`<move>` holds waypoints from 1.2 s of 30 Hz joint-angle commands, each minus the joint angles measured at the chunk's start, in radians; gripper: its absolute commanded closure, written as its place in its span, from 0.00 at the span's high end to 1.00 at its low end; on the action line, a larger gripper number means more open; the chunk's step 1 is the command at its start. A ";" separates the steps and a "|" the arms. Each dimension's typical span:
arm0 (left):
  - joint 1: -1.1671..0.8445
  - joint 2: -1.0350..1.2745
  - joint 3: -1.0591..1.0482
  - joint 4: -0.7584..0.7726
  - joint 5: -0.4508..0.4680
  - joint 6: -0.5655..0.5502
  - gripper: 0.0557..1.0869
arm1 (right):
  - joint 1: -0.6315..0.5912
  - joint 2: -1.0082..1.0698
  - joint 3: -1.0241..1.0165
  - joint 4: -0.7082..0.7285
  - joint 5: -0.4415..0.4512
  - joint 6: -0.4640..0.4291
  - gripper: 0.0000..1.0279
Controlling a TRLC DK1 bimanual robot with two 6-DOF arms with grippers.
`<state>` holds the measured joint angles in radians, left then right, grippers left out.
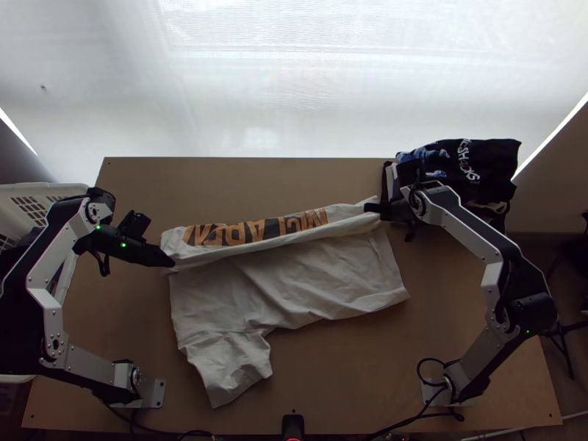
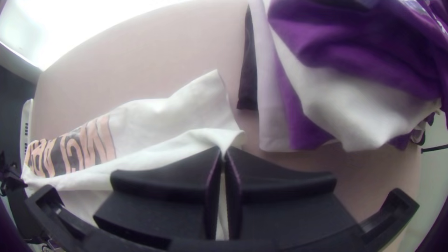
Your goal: Fold the t-shirt
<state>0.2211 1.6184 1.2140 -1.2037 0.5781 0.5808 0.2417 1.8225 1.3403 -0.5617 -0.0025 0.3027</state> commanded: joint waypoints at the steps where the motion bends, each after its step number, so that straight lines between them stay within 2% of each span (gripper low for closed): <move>1: 0.009 -0.002 -0.051 -0.039 -0.007 0.037 0.04 | 0.028 0.041 0.025 -0.004 0.038 0.010 0.03; 9: 0.007 0.012 -0.085 -0.037 -0.018 0.044 0.04 | 0.051 0.037 0.033 -0.015 0.061 0.016 0.03; 14: 0.012 0.012 -0.088 -0.030 -0.035 0.050 0.04 | 0.061 0.009 0.034 -0.049 0.075 0.015 0.36; 23: 0.021 0.012 -0.084 -0.023 -0.044 0.062 0.04 | 0.047 -0.058 0.031 -0.165 0.111 0.012 0.37; 24: 0.021 0.012 -0.082 -0.020 -0.046 0.062 0.06 | 0.042 -0.066 0.033 -0.187 0.114 0.012 0.37; 25: 0.021 0.012 -0.082 -0.013 -0.052 0.060 0.20 | 0.039 -0.081 0.034 -0.199 0.114 0.013 0.37; 26: 0.021 0.014 -0.082 -0.011 -0.060 0.060 0.42 | 0.039 -0.098 0.040 -0.210 0.118 0.012 0.37; 28: 0.017 0.018 -0.084 -0.016 -0.081 0.062 0.94 | 0.039 -0.131 0.065 -0.230 0.127 0.012 0.37; 30: 0.015 0.020 -0.085 -0.019 -0.087 0.062 0.96 | 0.045 -0.143 0.112 -0.267 0.134 0.013 0.37; 32: 0.017 0.018 -0.084 -0.027 -0.090 0.062 0.96 | 0.056 -0.144 0.168 -0.300 0.136 0.013 0.42; 36: 0.015 0.011 -0.060 -0.045 -0.103 0.062 0.96 | 0.068 -0.117 0.235 -0.296 0.134 0.010 0.44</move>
<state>0.2375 1.6352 1.1316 -1.2274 0.4915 0.6426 0.2939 1.7039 1.4727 -0.8192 0.1242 0.3161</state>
